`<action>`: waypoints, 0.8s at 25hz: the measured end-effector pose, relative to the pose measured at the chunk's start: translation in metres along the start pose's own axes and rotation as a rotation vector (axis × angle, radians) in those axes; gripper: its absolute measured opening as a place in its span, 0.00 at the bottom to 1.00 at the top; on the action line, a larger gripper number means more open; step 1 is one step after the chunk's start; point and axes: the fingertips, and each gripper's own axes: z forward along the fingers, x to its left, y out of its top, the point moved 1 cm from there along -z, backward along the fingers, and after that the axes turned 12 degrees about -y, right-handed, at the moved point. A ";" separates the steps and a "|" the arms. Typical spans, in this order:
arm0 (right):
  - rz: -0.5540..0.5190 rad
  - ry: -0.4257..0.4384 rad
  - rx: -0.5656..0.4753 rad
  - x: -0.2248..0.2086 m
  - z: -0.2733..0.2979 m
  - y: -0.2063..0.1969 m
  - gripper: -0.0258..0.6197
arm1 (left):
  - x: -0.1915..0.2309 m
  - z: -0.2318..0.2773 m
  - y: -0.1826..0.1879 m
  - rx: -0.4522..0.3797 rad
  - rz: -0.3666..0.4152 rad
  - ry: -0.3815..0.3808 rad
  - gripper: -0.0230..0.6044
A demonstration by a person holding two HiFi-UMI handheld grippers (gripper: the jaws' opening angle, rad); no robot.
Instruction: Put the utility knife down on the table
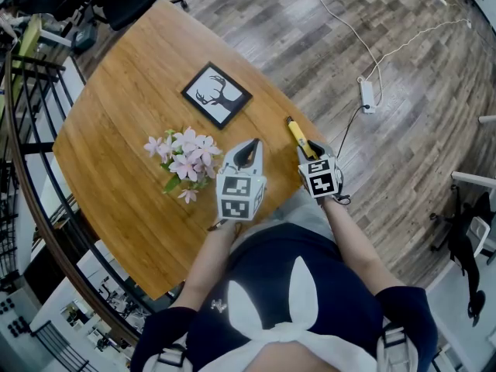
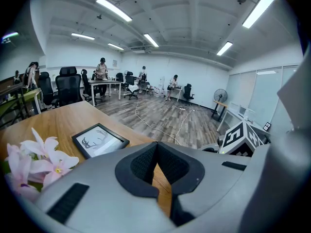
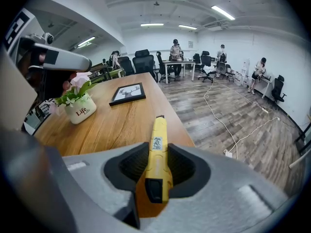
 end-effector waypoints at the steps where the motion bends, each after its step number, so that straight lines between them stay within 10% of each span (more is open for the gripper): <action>1: -0.002 0.000 0.002 0.000 0.001 -0.001 0.23 | 0.000 0.000 0.000 0.001 0.000 0.000 0.06; 20: -0.022 0.001 0.034 -0.001 0.010 -0.015 0.23 | -0.005 0.001 0.000 0.009 0.009 -0.003 0.06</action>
